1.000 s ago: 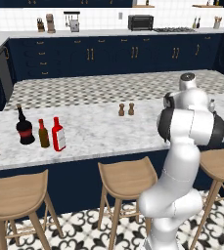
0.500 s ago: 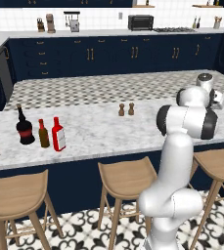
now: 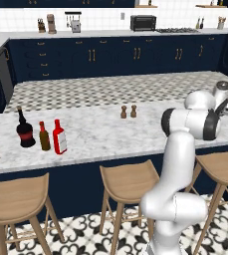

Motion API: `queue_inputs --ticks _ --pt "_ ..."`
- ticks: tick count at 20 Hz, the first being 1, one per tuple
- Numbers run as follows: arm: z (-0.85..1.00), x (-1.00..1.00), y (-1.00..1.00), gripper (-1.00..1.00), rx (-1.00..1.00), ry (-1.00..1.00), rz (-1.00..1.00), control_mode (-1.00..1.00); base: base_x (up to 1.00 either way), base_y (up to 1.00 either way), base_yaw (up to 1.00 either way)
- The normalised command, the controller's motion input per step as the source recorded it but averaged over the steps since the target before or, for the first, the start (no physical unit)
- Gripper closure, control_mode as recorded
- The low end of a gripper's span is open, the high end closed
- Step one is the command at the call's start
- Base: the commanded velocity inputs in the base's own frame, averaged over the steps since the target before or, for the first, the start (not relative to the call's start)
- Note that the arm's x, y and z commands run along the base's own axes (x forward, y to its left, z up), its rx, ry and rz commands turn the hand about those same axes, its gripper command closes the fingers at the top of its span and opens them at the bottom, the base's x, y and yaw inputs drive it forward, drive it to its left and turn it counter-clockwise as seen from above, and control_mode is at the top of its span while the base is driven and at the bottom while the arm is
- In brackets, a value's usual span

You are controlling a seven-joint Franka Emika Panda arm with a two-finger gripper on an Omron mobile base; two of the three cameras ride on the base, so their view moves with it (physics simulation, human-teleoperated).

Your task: Move the plastic bottles in the middle to the plastics group, and the glass bottles in the middle to the glass group.

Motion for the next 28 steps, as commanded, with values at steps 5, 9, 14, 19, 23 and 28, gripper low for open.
queue_inputs --ticks 5,9,14,19,23,28 --pt "-0.30 0.05 -0.20 1.00 -0.02 -0.11 0.00 -1.00 0.00 0.00 0.00" --pt "-0.12 0.18 -0.28 1.00 -0.01 -0.01 0.00 -1.00 0.00 0.00 0.00" --pt "-0.10 0.16 -0.31 1.00 -0.01 0.00 0.00 -1.00 0.00 0.00 0.00" --pt "-0.12 0.11 -0.17 1.00 0.00 0.00 0.00 -1.00 0.00 0.00 0.00" --pt "-0.14 0.12 -0.07 1.00 0.00 0.00 0.03 -1.00 0.00 0.00 0.00" --pt "-0.16 0.16 -0.03 1.00 0.00 0.00 0.06 -1.00 0.00 0.00 0.00"
